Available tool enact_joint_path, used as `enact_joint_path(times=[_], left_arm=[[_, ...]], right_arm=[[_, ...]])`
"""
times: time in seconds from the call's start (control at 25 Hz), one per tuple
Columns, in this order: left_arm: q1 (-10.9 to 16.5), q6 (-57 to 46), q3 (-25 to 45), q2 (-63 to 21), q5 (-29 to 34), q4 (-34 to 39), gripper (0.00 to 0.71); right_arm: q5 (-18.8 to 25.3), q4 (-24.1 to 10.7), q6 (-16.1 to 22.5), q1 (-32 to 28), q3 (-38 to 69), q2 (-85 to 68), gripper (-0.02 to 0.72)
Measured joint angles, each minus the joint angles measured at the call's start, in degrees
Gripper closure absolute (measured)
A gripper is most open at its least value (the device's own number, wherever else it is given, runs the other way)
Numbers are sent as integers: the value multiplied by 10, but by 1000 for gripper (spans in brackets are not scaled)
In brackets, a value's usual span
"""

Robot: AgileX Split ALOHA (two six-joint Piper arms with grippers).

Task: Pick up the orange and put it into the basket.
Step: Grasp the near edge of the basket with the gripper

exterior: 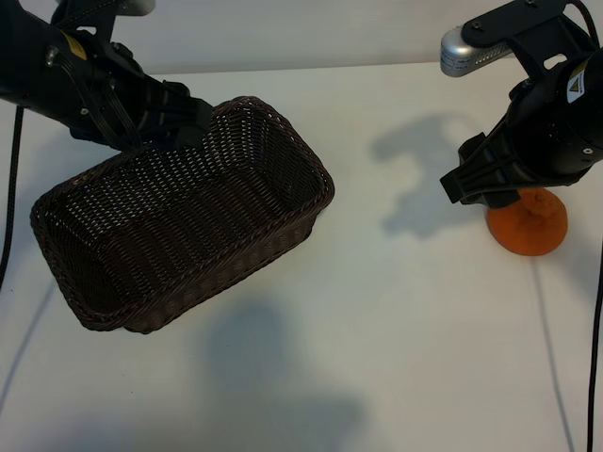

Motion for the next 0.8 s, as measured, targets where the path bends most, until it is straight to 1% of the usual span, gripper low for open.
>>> enact_joint_path(times=[0.08, 0.2, 0.32, 0.6, 0.68, 0.8], left_arm=[[0, -18, 0, 0, 16, 10, 118], [0, -74, 3, 0, 52, 51, 118], [0, -150, 32, -9, 60, 97, 118], [0, -300, 148, -60, 36, 188, 118], [1, -335, 165, -69, 27, 201, 118], [12, -372, 167, -72, 17, 207, 118]], right_arm=[[0, 0, 0, 0, 0, 0, 116], [0, 0, -1, 0, 0, 0, 116], [0, 0, -1, 0, 0, 0, 116], [1, 0, -1, 0, 0, 0, 131], [2, 0, -2, 0, 0, 0, 135], [2, 0, -4, 0, 0, 0, 137]])
